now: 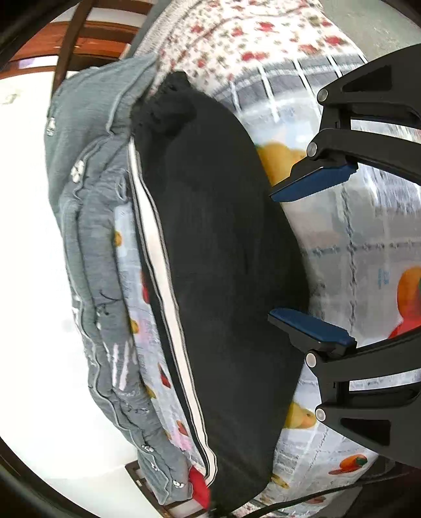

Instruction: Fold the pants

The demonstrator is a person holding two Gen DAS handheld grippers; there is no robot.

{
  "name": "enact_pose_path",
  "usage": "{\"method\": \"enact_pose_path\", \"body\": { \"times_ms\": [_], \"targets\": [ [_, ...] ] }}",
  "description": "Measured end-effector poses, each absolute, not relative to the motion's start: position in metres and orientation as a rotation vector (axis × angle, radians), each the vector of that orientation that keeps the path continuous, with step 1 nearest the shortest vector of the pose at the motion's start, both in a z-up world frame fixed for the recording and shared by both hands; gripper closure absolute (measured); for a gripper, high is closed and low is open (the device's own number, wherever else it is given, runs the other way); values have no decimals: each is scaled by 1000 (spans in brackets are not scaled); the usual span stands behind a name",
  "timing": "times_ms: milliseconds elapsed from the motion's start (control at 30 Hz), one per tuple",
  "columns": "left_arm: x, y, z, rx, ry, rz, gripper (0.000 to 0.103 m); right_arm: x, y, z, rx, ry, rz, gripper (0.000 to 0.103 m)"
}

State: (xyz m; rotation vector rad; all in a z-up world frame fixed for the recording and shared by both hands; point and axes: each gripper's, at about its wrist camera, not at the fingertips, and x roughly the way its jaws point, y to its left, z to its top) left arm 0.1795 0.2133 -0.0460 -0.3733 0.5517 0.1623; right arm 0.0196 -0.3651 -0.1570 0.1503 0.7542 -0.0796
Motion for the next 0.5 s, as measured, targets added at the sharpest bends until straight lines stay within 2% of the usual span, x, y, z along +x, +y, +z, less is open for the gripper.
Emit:
{"method": "enact_pose_path", "body": {
  "times_ms": [100, 233, 367, 500],
  "targets": [
    [183, 138, -22, -221, 525, 60, 95, 15, -380, -149, 153, 726, -96, 36],
    [175, 27, -26, -38, 534, -94, 95, 8, -402, -142, 166, 695, -113, 36],
    [158, -75, -66, 99, 592, -259, 95, 3, -419, -140, 193, 679, -124, 36],
    [127, -163, -130, 265, 699, -402, 95, 2, -427, -143, 213, 681, -131, 36]
  ]
}}
